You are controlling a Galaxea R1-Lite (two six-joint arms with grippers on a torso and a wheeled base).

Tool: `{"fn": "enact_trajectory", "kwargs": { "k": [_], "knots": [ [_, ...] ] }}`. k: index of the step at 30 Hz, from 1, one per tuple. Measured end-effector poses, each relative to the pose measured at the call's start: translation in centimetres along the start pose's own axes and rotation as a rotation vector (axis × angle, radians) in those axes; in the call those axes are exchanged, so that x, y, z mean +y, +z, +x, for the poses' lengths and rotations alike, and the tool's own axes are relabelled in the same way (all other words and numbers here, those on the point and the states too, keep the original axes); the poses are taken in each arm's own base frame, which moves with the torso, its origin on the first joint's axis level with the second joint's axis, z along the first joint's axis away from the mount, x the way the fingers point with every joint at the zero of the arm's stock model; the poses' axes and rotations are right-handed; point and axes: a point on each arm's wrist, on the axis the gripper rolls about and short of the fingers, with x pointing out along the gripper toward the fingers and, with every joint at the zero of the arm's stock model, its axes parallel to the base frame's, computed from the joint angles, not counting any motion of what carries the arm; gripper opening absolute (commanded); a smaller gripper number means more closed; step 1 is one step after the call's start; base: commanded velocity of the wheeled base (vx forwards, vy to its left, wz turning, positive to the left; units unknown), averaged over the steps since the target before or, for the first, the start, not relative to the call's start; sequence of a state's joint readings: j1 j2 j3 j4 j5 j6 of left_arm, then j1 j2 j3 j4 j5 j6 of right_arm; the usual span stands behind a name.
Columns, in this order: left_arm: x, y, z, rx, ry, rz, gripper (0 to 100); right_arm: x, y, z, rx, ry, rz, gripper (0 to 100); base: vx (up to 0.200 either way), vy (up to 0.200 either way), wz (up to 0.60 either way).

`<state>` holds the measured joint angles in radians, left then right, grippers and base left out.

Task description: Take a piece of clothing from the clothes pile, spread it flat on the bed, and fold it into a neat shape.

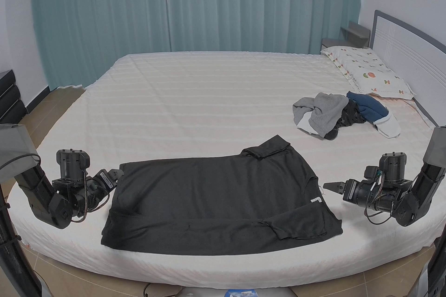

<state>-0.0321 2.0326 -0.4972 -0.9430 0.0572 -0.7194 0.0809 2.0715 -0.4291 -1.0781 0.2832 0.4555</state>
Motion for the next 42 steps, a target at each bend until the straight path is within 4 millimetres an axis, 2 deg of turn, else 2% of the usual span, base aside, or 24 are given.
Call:
{"fn": "enact_trajectory", "kwargs": {
  "k": [14, 23, 26, 37, 42],
  "knots": [
    [-0.1, 0.0, 0.0, 0.000, -0.003, 0.001, 100, 0.0, 0.0, 0.0, 0.001, 0.001, 0.000, 100, 0.000, 0.000, 0.00],
    [-0.1, -0.3, 0.1, 0.021, -0.014, 0.006, 100, 0.2, -0.1, 0.1, 0.005, 0.005, -0.002, 100, 0.200, 0.000, 0.00],
    [-0.1, -0.4, 0.2, 0.024, -0.015, 0.007, 100, 0.2, -0.1, 0.1, 0.006, 0.005, -0.002, 100, 0.000, 0.000, 0.00],
    [-0.1, -0.7, 1.4, 0.039, -0.009, 0.006, 100, 0.1, -0.2, 0.1, 0.009, 0.004, -0.001, 100, 0.000, 0.000, 0.00],
    [-0.6, 0.0, 2.3, 0.017, -0.024, 0.002, 100, 0.1, -0.3, 0.0, 0.012, 0.004, 0.000, 100, 0.000, 0.000, 0.00]
  ]
}}
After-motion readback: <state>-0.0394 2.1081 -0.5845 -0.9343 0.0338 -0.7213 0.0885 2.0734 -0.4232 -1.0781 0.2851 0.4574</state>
